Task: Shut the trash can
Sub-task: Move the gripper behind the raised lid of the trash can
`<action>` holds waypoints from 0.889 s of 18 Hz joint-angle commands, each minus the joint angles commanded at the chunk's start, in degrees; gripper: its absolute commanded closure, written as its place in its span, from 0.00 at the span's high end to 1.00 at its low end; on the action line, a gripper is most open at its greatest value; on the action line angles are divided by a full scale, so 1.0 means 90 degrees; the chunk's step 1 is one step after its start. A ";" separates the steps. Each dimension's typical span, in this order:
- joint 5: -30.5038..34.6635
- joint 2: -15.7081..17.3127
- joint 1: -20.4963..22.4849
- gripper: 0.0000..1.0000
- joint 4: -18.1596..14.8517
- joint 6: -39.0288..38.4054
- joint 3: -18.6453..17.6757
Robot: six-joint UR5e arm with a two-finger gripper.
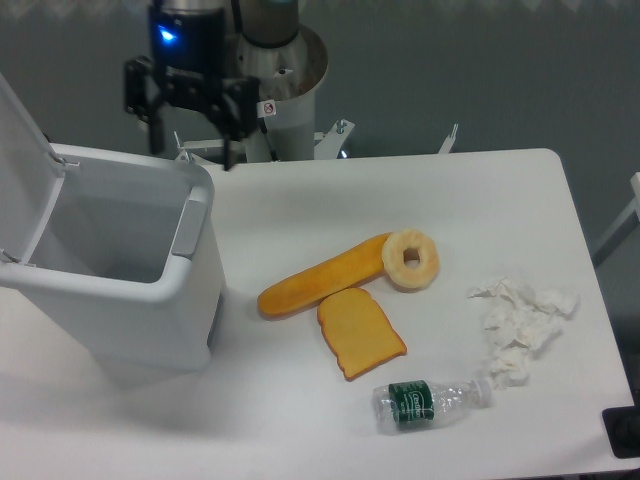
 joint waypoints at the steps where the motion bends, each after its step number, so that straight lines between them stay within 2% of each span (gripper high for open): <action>1: -0.0058 0.0029 -0.0068 1.00 -0.0068 0.0000 -0.0010; 5: -0.0273 0.0176 -0.0234 1.00 -0.0313 0.0000 -0.0049; 16: -0.0625 0.0196 -0.0762 1.00 -0.0235 -0.0566 -0.0078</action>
